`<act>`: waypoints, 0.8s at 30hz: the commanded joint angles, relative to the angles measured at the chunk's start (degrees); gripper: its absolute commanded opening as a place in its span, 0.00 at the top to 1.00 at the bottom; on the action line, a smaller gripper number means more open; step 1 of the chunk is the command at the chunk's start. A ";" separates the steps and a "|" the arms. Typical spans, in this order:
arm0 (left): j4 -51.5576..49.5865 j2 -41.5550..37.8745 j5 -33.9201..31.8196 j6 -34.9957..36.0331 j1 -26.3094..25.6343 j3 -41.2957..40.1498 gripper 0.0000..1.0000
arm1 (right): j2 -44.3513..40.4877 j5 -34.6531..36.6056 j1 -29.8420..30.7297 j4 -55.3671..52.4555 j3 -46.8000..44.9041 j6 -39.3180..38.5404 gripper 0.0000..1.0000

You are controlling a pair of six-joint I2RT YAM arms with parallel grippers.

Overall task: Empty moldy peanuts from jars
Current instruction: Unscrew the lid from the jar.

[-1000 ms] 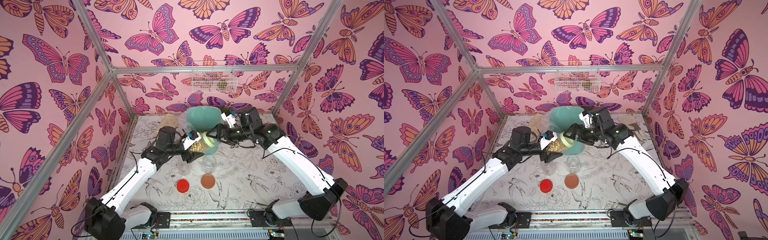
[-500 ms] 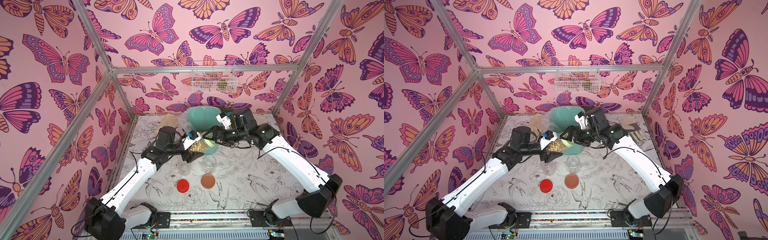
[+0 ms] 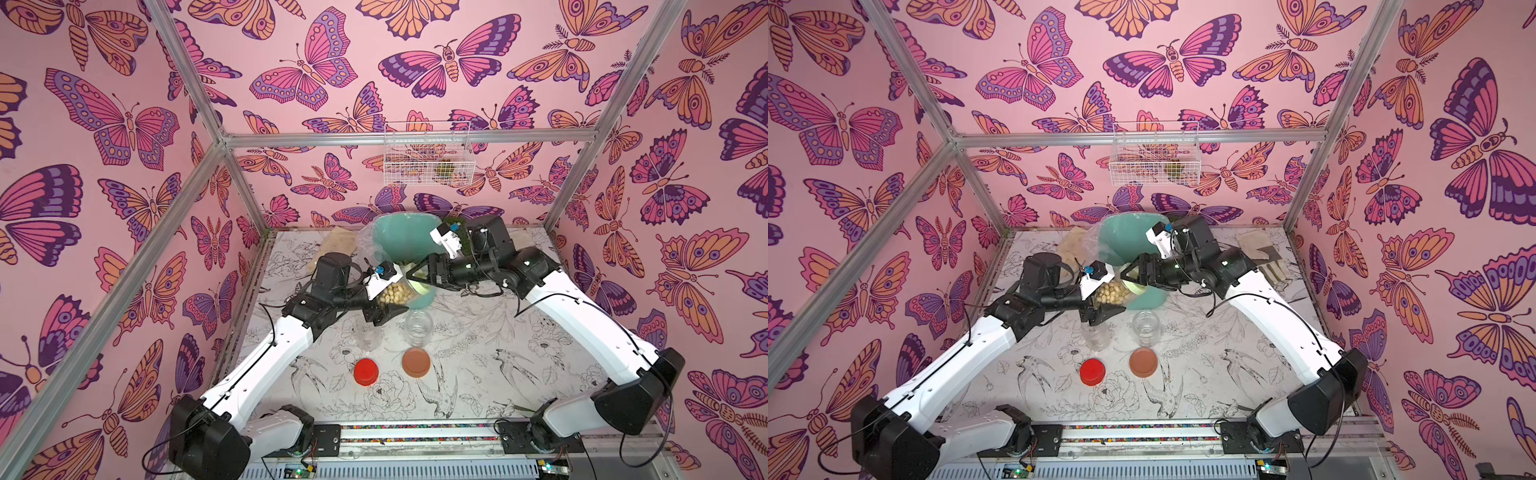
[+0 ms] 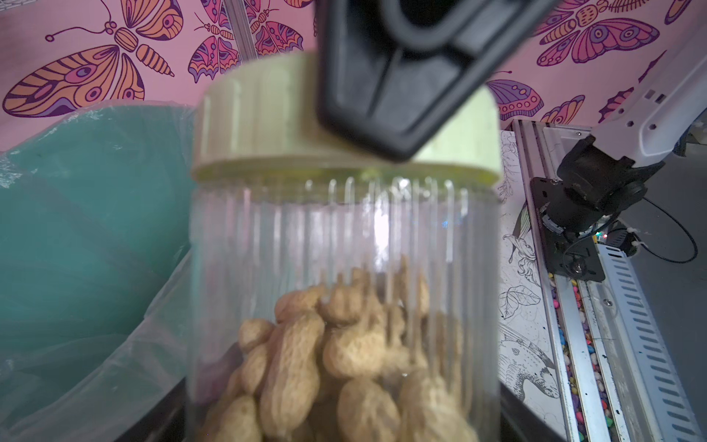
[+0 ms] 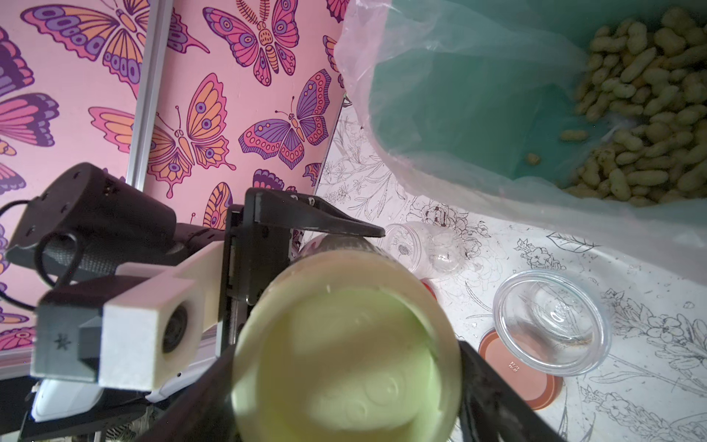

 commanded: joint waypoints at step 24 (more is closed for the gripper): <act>0.93 -0.88 6.21 -0.75 0.68 2.46 1.00 | 3.45 -15.26 -2.24 -4.83 3.69 -48.69 0.02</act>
